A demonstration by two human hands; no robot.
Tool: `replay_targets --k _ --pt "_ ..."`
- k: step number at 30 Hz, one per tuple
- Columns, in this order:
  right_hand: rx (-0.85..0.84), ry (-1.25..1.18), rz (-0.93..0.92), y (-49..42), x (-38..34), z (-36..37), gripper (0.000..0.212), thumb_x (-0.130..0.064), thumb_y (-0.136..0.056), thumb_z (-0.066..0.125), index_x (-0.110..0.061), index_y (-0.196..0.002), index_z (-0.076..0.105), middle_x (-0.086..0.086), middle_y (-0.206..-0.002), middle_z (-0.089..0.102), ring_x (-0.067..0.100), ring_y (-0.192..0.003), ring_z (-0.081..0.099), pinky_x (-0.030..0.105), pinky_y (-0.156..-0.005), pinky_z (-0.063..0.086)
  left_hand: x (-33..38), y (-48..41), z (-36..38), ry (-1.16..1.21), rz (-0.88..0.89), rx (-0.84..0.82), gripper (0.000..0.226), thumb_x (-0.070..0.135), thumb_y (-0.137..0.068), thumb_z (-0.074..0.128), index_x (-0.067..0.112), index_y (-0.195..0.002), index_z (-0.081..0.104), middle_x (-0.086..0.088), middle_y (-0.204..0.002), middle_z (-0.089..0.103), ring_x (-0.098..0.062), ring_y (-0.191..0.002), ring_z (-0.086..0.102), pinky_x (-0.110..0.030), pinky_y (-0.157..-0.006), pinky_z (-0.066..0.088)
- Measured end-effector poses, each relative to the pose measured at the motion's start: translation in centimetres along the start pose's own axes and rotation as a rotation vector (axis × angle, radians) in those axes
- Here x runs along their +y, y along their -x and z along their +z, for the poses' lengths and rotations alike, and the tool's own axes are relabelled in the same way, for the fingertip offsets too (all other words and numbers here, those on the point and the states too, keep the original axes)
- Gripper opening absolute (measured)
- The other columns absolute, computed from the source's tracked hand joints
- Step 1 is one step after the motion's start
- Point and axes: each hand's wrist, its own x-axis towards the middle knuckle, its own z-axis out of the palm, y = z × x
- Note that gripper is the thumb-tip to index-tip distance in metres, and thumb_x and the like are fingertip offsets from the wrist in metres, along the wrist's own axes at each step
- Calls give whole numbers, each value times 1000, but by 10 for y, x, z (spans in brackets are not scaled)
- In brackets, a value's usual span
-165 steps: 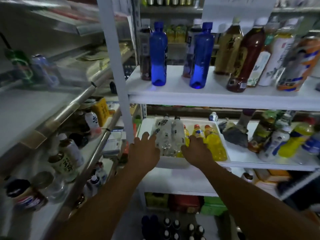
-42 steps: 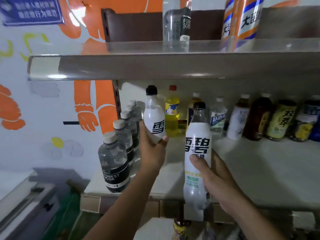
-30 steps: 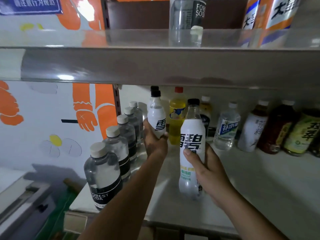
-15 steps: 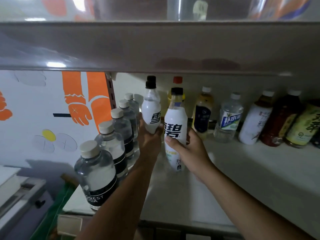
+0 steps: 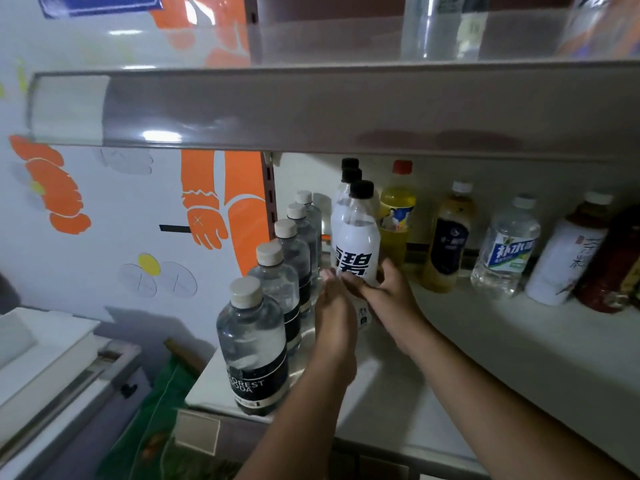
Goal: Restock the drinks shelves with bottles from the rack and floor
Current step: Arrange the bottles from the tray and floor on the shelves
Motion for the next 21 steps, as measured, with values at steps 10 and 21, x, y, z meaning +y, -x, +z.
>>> replay_targets --k 10,21 --pt "20 11 -38 -13 11 16 62 -32 -75 82 -29 -125 45 -21 -108 61 -1 -100 62 13 -75 50 -4 26 -16 10 -165 46 76 79 -79 22 43 -143 41 5 -152 39 -9 -125 41 -27 -94 30" --pt "51 22 -27 -9 11 20 78 -36 -75 82 -35 -131 28 -25 -113 50 -8 -98 53 23 -83 46 -5 46 -17 -54 -216 91 68 69 -94 19 33 -149 37 1 -156 35 -20 -143 32 -30 -103 30"
